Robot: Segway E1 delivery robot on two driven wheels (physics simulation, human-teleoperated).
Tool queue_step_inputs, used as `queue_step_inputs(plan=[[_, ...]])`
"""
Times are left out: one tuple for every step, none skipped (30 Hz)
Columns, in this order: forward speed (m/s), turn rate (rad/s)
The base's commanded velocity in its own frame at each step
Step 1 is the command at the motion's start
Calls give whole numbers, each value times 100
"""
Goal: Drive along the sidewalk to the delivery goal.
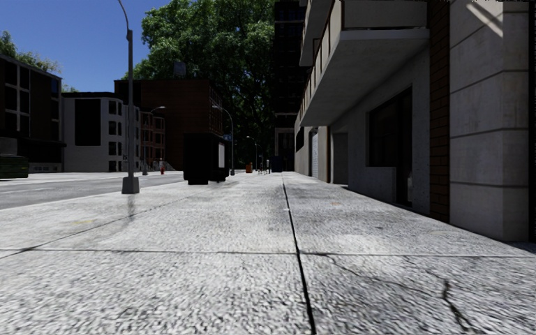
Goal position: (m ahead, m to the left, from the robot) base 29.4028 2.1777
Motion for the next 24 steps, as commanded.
queue_step_inputs(plan=[[200, 22], [200, 22], [200, 22], [200, 22], [200, 22], [200, 22], [200, 22], [200, 22], [200, 22], [200, 22], [200, 22], [200, 22], [200, 21], [200, 21], [200, 20], [200, 19], [200, 19], [200, 13], [200, 13], [200, 0], [200, 0], [200, 0], [200, 0], [200, 0]])
